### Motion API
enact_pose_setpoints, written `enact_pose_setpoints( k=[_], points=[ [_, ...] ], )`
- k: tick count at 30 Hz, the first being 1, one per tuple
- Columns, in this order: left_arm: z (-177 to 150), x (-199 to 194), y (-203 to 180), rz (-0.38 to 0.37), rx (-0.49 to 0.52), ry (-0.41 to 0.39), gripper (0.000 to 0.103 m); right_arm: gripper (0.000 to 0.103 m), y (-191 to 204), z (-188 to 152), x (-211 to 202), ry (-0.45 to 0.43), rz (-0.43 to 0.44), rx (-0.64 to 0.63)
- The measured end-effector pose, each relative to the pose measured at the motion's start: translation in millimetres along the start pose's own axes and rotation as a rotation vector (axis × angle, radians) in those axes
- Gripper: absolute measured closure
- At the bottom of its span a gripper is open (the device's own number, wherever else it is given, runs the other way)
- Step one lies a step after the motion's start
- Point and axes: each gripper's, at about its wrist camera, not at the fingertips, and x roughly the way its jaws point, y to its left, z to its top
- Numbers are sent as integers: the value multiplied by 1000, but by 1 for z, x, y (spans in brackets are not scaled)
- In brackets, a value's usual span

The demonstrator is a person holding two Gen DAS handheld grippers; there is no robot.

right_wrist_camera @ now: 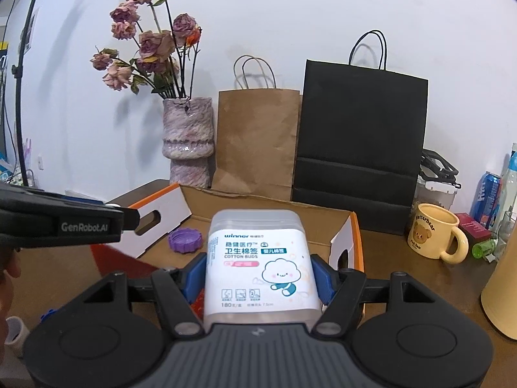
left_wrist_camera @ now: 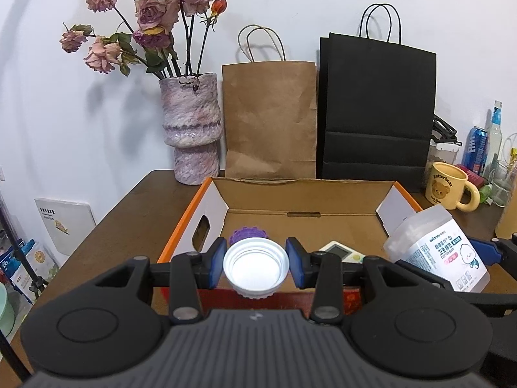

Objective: Organize rigid objects
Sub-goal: 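Carry the white cap and cotton-swab box over the red box with both grippers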

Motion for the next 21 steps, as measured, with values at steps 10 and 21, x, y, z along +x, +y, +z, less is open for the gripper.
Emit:
enact_pose_setpoints(
  k=[10,21],
  points=[
    [12,26,1,7,-31,-5,62,37,-3,12,30,-8,-15,-1],
    [28,57,6,31,-51,-10,62,37,-9,20,61,7,-17,-2]
  ],
)
